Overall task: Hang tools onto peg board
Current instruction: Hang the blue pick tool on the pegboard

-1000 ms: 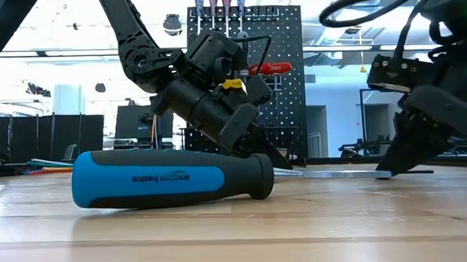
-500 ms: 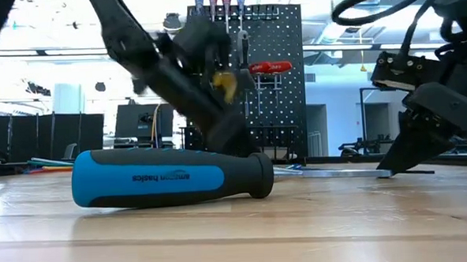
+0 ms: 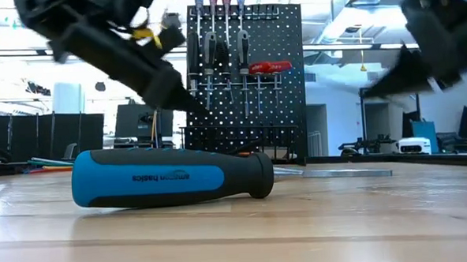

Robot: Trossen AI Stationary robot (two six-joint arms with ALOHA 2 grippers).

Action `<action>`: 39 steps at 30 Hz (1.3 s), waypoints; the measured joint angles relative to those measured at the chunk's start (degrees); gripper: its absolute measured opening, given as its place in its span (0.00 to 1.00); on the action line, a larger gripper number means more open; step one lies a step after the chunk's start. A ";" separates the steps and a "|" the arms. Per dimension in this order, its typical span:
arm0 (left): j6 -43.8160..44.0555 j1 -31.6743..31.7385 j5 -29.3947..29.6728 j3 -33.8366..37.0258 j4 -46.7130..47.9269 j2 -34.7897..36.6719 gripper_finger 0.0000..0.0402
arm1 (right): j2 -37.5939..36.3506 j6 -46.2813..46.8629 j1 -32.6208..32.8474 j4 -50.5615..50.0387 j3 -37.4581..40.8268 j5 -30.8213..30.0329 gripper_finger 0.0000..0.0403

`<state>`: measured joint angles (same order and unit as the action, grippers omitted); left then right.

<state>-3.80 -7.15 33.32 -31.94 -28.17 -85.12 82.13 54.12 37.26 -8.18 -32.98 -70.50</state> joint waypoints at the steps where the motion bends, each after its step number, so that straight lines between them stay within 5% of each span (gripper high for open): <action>1: 0.59 -0.85 -0.02 1.57 -1.37 0.26 0.00 | -0.77 -3.53 -1.05 2.59 -0.03 -1.30 0.00; 8: 2.10 -6.07 0.81 5.76 -5.54 -1.42 0.00 | -8.20 -37.64 -14.43 27.01 -0.14 -1.24 0.00; 14: 1.09 -7.02 1.54 5.81 -5.88 -1.40 0.00 | -9.84 -62.12 -30.33 58.10 -0.16 24.11 0.00; 18: 1.16 -7.02 1.56 5.79 -5.67 -1.39 0.00 | -9.74 -60.92 -40.50 65.27 -0.33 38.37 0.00; 22: 1.10 -7.02 1.57 5.77 -5.63 -1.38 0.00 | -8.93 -56.82 -47.49 65.10 -1.91 45.61 0.00; 39: 2.46 -7.02 1.64 5.65 -3.49 -1.38 0.00 | 6.55 -64.60 -52.37 77.80 -11.88 41.95 0.00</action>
<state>-1.34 -14.17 34.96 -26.29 -31.66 -86.50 88.68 -10.48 -15.12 69.62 -44.86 -28.56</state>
